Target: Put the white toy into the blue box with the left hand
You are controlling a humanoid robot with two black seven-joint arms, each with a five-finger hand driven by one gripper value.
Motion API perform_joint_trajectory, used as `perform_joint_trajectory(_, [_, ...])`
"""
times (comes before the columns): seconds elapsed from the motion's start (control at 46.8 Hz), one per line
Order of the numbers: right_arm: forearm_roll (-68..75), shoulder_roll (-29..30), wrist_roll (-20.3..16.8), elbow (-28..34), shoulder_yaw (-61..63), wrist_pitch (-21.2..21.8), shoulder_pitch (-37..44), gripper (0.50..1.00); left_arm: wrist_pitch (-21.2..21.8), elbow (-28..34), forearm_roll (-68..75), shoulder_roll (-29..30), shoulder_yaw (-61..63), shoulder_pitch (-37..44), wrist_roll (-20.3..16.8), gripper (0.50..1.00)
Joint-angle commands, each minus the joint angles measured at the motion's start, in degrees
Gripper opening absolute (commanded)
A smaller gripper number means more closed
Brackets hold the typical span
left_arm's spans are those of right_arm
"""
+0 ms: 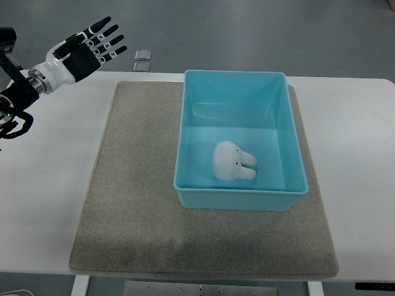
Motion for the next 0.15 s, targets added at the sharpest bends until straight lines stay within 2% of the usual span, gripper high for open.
perform_joint_trajectory(0.0, [-0.35, 0.0, 0.03, 0.18, -0.11, -0.01, -0.09, 0.936, 0.0, 0.01, 0.0, 0.07, 0.0, 0.0, 0.0, 0.996])
perform_joint_trajectory(0.128, [-0.61, 0.0, 0.82, 0.18, -0.19, 0.08, -0.17, 0.936, 0.0, 0.01, 0.0, 0.43, 0.0, 0.0, 0.0, 0.996])
